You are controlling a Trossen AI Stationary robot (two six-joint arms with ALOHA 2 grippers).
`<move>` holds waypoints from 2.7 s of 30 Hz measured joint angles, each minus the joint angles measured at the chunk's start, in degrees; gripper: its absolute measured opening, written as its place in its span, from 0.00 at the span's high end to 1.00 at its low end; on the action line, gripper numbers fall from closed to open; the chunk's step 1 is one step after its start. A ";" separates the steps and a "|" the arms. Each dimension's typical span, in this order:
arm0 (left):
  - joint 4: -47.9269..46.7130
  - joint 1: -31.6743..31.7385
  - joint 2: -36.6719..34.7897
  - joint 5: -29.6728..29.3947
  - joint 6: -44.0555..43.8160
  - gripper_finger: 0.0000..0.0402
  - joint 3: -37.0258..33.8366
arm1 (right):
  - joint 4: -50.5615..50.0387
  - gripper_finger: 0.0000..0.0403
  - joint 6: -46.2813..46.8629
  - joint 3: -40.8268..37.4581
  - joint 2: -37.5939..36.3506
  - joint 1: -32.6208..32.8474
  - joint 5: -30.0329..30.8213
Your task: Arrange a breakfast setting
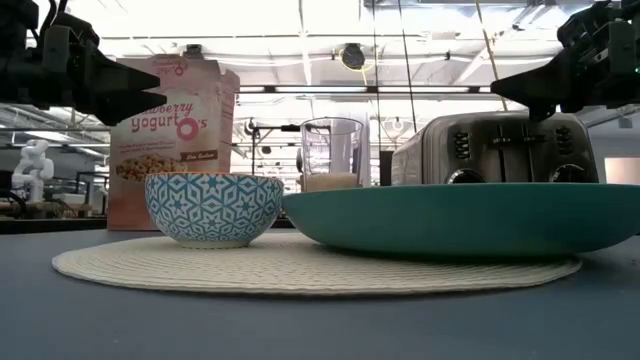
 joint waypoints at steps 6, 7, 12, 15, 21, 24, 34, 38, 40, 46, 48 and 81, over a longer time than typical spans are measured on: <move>0.01 0.02 0.00 -0.01 0.00 0.23 0.01 | 0.00 0.97 0.00 -0.01 0.02 0.01 -0.01; 0.01 0.00 0.02 -0.01 0.00 0.23 0.01 | 0.00 0.97 -0.01 -0.01 0.01 0.00 0.01; 0.01 0.01 0.01 0.00 -0.10 0.23 0.01 | 0.00 0.97 0.00 -0.01 0.01 0.00 0.00; 0.01 0.00 0.00 0.01 -2.76 0.23 -0.01 | 0.00 0.97 0.01 -0.01 0.00 0.01 -0.01; 0.01 -0.14 0.01 0.01 -12.25 0.23 -0.01 | 0.00 0.97 -0.01 -0.01 0.02 0.01 0.01; 0.32 -0.15 0.02 -0.01 -16.53 0.23 -0.03 | 0.00 0.97 -0.01 -0.01 0.00 0.01 0.00; -11.16 -0.13 1.35 -1.39 -15.28 0.23 14.04 | 0.00 0.97 0.00 -0.01 0.00 0.01 -0.01; -18.08 -0.09 4.68 -2.04 -13.05 0.23 22.71 | 0.00 0.97 0.00 -0.01 0.00 0.01 0.00; -20.13 -0.11 6.84 -2.27 -11.59 0.23 26.85 | 0.00 0.97 0.00 -0.01 0.00 0.01 0.00; -25.98 -0.11 14.21 -5.83 -7.75 0.23 38.16 | 0.00 0.97 -0.01 -0.01 0.00 -0.01 -0.01; -27.44 -0.11 16.69 -6.96 -6.68 0.23 41.64 | 0.00 0.97 0.00 -0.01 0.00 0.00 0.00; -69.76 6.10 42.83 -21.30 -5.92 0.23 80.62 | 0.02 0.97 -0.43 -0.01 0.00 -0.01 -0.01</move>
